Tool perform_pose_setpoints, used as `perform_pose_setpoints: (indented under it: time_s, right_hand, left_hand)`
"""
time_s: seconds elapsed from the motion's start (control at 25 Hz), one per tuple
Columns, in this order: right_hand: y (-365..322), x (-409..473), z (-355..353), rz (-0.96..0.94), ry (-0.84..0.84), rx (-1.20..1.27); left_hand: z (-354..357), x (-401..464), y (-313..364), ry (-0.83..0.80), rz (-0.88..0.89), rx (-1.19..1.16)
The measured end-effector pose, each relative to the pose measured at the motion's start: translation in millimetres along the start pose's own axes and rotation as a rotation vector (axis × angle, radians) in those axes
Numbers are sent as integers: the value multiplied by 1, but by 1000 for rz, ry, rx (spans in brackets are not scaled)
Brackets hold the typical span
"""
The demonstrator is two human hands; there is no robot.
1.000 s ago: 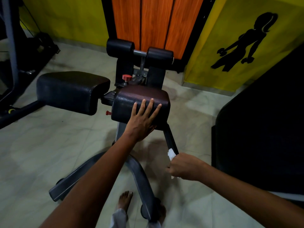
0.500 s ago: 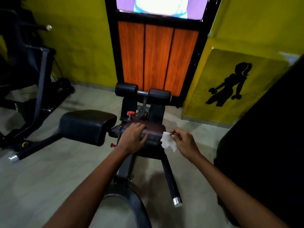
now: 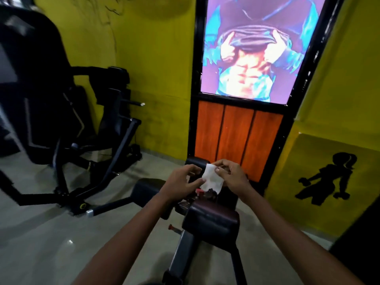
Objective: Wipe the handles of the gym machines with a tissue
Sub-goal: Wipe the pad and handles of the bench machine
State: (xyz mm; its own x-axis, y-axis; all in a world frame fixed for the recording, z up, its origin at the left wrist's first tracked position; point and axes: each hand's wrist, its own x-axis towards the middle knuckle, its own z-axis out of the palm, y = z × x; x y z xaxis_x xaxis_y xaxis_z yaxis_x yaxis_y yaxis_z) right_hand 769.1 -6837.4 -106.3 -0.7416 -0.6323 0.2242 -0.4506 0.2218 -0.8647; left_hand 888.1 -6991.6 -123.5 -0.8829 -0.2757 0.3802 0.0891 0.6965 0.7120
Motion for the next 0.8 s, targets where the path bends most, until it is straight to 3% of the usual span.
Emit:
perform_pose_setpoints:
  time_s: [0.12,0.28,0.56,0.8]
  right_hand:
    - [-42,11,35,-76,-67,-62]
    - [-86,24,92,-119,-63,-37]
    - [-120,36,187,91,-141,372]
    - [-134,48,237,101,-100,406]
  left_hand:
    - [-40,-7,-5,-26,6,-74]
    - [-96,-18,-32,98,-66,-199]
    - [-191,-23,-97,185,-48,-213]
    - [-222,-33,-139,154,-105,-368]
